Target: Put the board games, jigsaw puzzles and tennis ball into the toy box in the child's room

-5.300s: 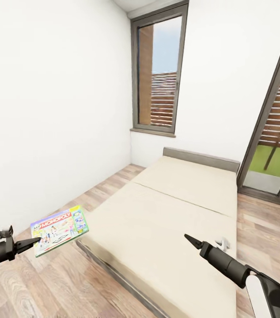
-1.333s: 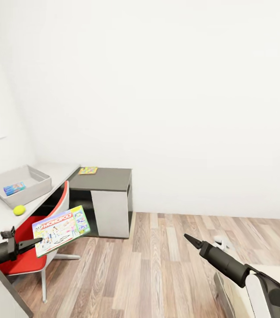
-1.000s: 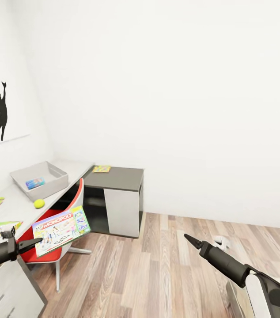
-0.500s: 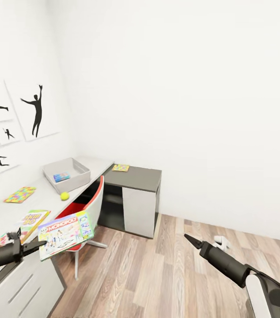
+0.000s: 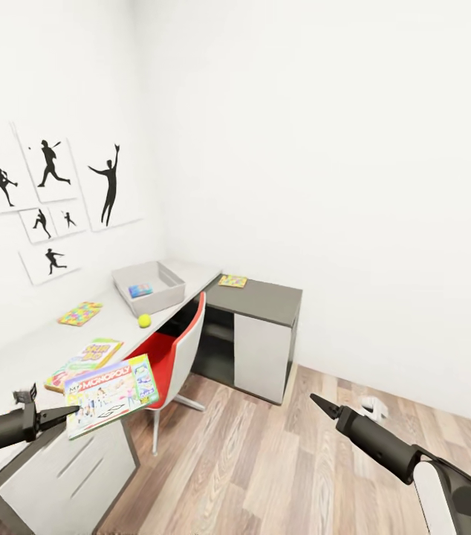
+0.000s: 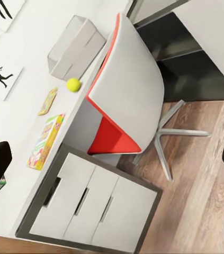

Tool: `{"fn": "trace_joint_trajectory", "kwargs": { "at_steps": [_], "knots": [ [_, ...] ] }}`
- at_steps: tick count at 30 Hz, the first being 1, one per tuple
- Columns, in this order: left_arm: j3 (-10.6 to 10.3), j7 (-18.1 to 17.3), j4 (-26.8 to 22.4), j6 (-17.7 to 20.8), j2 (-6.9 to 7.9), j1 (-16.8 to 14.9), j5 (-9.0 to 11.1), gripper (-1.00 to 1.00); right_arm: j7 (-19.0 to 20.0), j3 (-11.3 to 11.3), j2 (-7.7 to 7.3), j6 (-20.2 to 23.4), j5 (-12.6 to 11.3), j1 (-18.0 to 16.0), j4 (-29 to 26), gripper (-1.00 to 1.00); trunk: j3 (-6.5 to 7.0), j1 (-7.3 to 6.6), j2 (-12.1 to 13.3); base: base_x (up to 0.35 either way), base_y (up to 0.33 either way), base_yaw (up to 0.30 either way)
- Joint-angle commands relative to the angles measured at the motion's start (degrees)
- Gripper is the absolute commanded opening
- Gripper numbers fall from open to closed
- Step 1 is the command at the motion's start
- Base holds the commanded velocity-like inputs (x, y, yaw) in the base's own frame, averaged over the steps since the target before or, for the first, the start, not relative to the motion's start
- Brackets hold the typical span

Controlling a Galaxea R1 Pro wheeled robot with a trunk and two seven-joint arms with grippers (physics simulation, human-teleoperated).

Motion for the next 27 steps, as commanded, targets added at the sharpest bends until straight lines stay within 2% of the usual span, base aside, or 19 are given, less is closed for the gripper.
{"fn": "trace_joint_trajectory", "kwargs": {
  "at_steps": [1, 9, 27],
  "knots": [
    [0.0, -0.3, 0.0, 0.5, -0.01, -0.1, -0.1, -1.00, 0.2, -0.2, 0.06, 0.4, 0.0, -0.1, 0.0, 1.00, -0.17, 0.04, -0.1, 0.000, 0.000, 0.206],
    [0.0, -0.3, 0.0, 0.1, -0.01, -0.1, -0.1, -1.00, 0.2, -0.2, 0.06, 0.3, -0.1, -0.1, 0.0, 1.00, -0.26, 0.04, -0.1, 0.062, 0.000, 0.069],
    [0.1, -0.3, 0.0, 0.1, -0.01, -0.1, 0.0, -1.00, 0.1, -0.2, 0.08, 0.3, 0.0, -0.1, 0.1, 1.00, -0.27, 0.04, -0.1, 0.293, 0.000, 0.002]
  ]
}}
